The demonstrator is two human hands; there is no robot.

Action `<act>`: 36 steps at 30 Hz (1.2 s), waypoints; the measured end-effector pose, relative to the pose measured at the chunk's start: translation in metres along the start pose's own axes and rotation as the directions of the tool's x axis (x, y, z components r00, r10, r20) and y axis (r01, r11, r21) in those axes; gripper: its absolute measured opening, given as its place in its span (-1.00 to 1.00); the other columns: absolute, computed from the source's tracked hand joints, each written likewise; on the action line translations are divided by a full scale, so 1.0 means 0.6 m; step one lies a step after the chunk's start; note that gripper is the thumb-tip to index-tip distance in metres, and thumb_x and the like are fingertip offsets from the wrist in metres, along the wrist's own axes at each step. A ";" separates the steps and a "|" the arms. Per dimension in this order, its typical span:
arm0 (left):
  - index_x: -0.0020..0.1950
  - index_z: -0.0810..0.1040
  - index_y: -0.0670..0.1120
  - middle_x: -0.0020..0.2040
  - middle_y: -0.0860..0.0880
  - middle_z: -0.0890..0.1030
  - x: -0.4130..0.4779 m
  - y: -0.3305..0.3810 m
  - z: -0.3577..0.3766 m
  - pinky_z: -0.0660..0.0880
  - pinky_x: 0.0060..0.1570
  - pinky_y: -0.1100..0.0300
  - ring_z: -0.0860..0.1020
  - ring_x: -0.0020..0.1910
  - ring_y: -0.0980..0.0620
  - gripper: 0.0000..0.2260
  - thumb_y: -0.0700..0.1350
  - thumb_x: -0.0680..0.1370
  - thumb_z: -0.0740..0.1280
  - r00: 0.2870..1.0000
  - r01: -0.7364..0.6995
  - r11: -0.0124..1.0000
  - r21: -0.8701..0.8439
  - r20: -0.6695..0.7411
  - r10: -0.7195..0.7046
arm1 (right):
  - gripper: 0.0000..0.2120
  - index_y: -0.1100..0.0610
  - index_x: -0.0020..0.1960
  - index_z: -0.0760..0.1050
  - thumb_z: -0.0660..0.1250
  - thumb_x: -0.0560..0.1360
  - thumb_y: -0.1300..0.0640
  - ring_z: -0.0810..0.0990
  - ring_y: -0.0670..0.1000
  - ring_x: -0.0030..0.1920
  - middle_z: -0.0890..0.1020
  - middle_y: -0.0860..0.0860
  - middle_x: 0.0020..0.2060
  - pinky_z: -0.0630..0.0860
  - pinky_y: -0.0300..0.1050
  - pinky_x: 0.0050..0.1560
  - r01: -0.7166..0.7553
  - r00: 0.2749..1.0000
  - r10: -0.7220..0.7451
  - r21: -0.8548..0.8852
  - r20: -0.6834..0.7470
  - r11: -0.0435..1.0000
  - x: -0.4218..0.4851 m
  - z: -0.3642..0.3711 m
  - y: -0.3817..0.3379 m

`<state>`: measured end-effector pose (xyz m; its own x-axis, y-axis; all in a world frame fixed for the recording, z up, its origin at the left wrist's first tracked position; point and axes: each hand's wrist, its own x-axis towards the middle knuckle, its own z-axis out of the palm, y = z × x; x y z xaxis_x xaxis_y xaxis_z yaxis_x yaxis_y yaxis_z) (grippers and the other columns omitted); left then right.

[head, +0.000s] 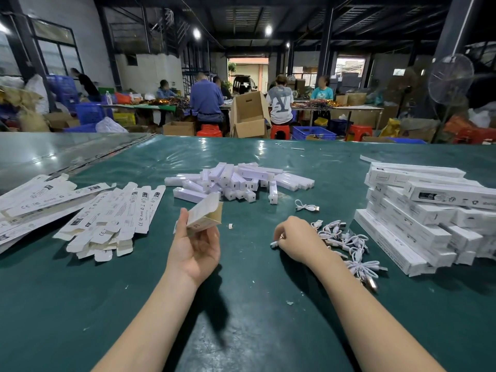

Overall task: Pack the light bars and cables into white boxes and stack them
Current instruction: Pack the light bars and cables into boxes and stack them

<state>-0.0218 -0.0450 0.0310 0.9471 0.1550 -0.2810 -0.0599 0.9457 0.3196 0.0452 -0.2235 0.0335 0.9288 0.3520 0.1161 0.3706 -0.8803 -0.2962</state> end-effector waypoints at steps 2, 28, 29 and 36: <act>-0.23 0.53 -0.13 -0.45 0.00 0.58 -0.001 0.000 0.000 0.46 -0.58 0.35 0.54 -0.54 0.11 -0.69 0.12 0.47 0.32 0.999 0.016 1.000 -0.024 0.040 -0.015 | -0.82 0.12 0.04 0.62 0.28 0.51 0.15 0.49 0.08 0.08 0.45 0.04 -0.17 0.25 -0.22 -0.13 0.024 1.000 -0.024 0.066 -0.005 0.998 -0.002 0.005 0.000; -0.21 0.51 -0.15 -0.45 -0.04 0.62 0.015 0.003 -0.012 0.57 -0.42 0.28 0.59 -0.51 0.11 -0.76 0.01 0.52 0.31 0.995 -0.101 0.995 0.007 -0.003 0.101 | -0.97 0.21 -0.19 0.56 0.35 0.41 0.25 0.52 0.08 -0.04 0.49 0.09 -0.02 0.26 -0.26 -0.13 0.005 0.953 0.081 0.282 -0.291 0.959 -0.002 0.036 -0.005; -0.21 0.51 -0.15 -0.45 -0.04 0.62 0.015 0.003 -0.011 0.57 -0.42 0.28 0.60 -0.50 0.11 -0.76 0.01 0.52 0.31 0.995 -0.099 0.995 0.018 -0.005 0.099 | -0.96 0.16 -0.22 0.55 0.39 0.38 0.26 0.53 0.06 -0.07 0.50 0.08 -0.06 0.26 -0.28 -0.15 0.022 0.939 0.115 0.389 -0.325 0.921 -0.002 0.031 -0.008; -0.22 0.50 -0.15 -0.45 -0.05 0.63 0.013 -0.001 -0.007 0.57 -0.44 0.27 0.60 -0.50 0.10 -0.77 0.00 0.53 0.30 0.995 -0.096 0.995 0.039 -0.009 0.096 | -0.67 -0.01 -0.23 0.46 0.52 0.27 0.33 0.51 -0.15 -0.36 0.56 -0.06 -0.25 0.46 -0.34 -0.22 0.306 0.912 0.124 0.849 -0.392 0.430 -0.019 -0.014 -0.069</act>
<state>-0.0159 -0.0429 0.0247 0.9342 0.2477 -0.2569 -0.1380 0.9147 0.3798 0.0192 -0.1938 0.0524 0.8935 0.0870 0.4405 0.4423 -0.0009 -0.8969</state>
